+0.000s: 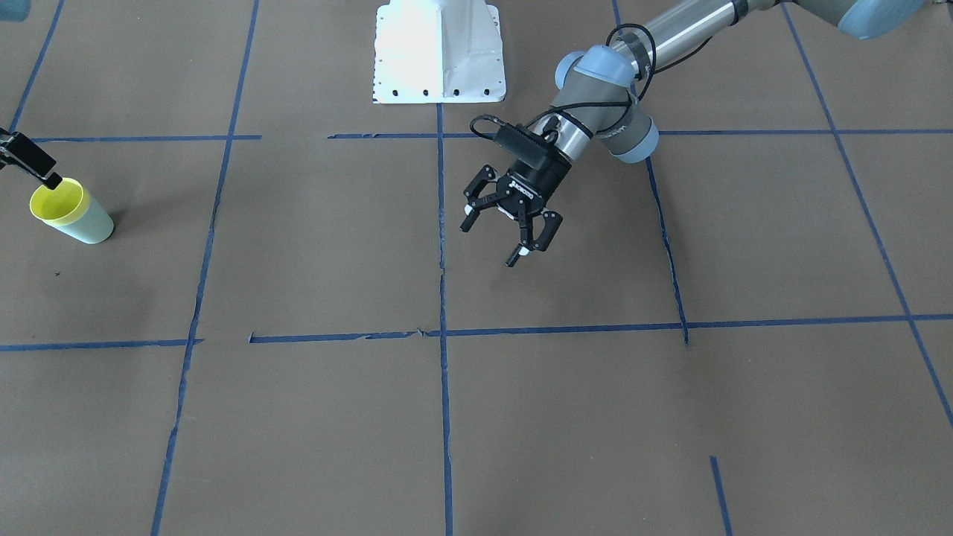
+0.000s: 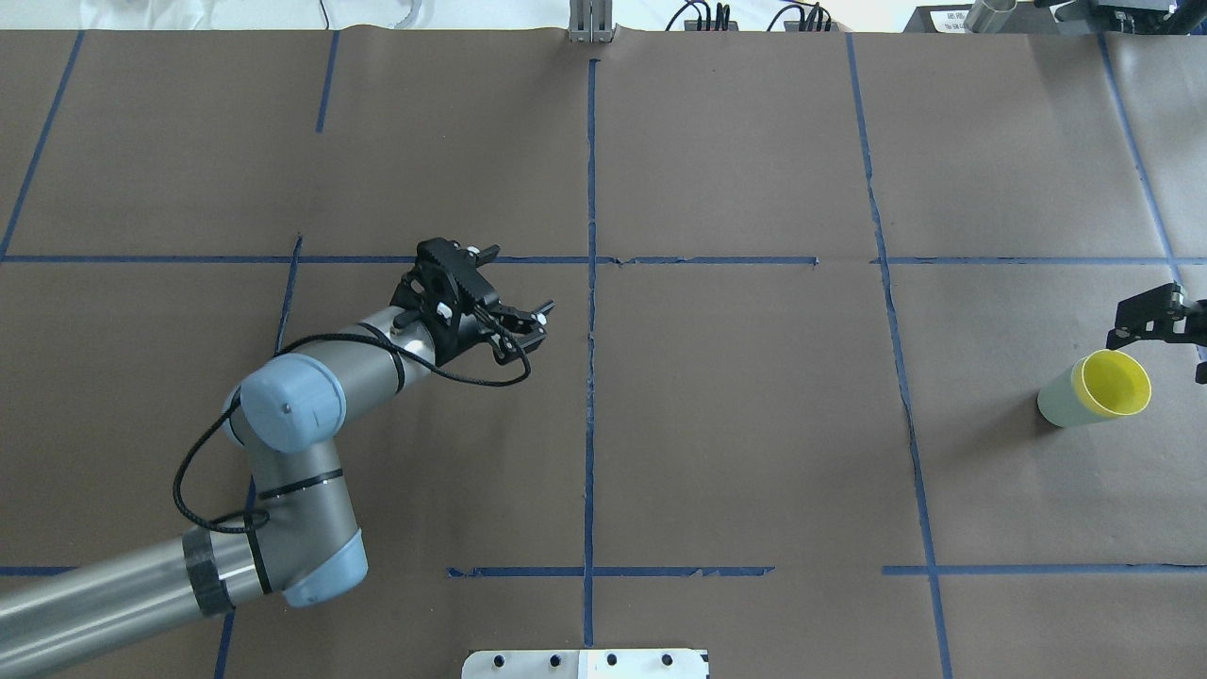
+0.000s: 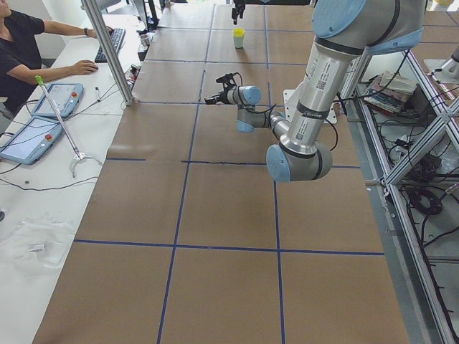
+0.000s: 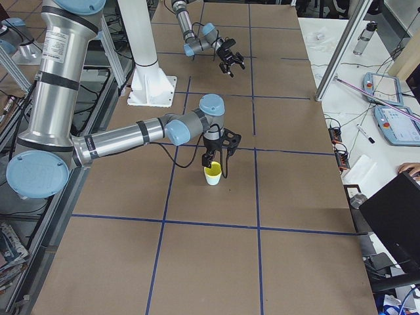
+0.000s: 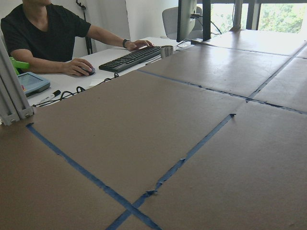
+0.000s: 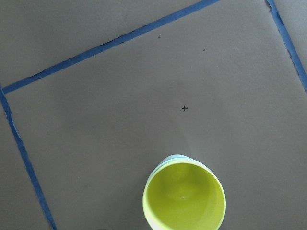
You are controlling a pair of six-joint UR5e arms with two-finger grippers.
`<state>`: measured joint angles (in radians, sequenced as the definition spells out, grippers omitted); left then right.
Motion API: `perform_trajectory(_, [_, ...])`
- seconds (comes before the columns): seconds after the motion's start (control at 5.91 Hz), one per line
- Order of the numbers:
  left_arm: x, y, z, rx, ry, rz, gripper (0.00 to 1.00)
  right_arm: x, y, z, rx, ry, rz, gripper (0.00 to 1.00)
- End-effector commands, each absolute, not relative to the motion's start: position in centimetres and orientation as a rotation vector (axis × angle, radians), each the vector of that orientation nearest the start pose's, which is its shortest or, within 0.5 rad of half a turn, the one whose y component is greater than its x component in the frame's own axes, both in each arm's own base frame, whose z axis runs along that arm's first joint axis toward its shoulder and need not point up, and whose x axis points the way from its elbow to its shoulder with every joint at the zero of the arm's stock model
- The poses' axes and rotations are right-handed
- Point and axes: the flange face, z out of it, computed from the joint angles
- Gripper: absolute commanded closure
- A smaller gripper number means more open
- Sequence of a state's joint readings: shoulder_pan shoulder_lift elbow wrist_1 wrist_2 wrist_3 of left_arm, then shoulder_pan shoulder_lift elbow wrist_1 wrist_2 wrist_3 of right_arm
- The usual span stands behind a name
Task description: Transfer and stack yellow cup on green cup
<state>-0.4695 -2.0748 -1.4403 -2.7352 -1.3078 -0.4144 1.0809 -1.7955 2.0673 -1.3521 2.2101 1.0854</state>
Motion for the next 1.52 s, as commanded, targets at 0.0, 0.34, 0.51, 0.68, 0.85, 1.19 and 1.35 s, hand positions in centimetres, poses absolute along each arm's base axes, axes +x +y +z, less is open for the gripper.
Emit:
perform_trajectory(0.0, [48.4,-52.4,32.2,1.009,0.776,0.31,0.0,-11.2,-40.5,49.3,-0.053,-0.791,0.353,0.0])
perform_trajectory(0.34, [41.9,-58.6,34.0,0.729,0.812,0.199,0.0,-7.0,-41.6,52.4,-0.013,-0.789,0.275,0.0])
perform_trajectory(0.51, [38.8,-61.2,36.8,0.598,0.724,0.161,0.0,-5.8,-41.7,53.8,0.01,-0.809,0.165,0.0])
perform_trajectory(0.68, [34.8,-63.7,39.4,0.469,0.602,0.091,0.0,-3.8,-42.0,56.0,0.038,-0.792,0.114,0.0])
perform_trajectory(0.85, [30.2,-65.5,41.5,0.345,0.547,0.024,0.0,-3.0,-42.2,59.3,0.038,-0.765,0.038,0.0])
perform_trajectory(1.19, [12.0,-67.6,46.1,0.222,0.661,0.249,0.0,-2.3,-42.7,59.4,0.072,-0.767,-0.021,0.0])
perform_trajectory(1.35, [8.0,-68.1,51.1,0.193,0.632,0.313,0.0,-1.4,-42.6,59.0,0.061,-0.769,0.005,0.0])
